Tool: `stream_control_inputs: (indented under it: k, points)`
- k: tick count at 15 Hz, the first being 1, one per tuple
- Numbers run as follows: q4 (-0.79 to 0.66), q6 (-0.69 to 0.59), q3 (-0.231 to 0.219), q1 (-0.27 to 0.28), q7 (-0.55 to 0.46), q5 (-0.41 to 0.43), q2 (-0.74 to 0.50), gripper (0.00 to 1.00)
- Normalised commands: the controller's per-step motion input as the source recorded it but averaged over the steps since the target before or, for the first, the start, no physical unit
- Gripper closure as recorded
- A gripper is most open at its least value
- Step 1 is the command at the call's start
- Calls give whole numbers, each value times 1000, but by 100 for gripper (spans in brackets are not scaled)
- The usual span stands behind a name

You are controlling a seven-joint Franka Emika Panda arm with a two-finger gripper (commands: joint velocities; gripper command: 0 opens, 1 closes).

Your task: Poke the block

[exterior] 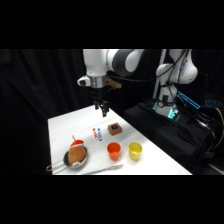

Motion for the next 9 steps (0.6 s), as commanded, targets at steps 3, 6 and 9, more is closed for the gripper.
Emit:
stream_control_inputs:
  k: [3,6,9]
  points:
    - [-29,16,17,-27,9,6,-24,0]
    - [-198,143,-16,-56,24,1,-112,0]
    - [-305,236,-42,-78,-9,26,-166,25]
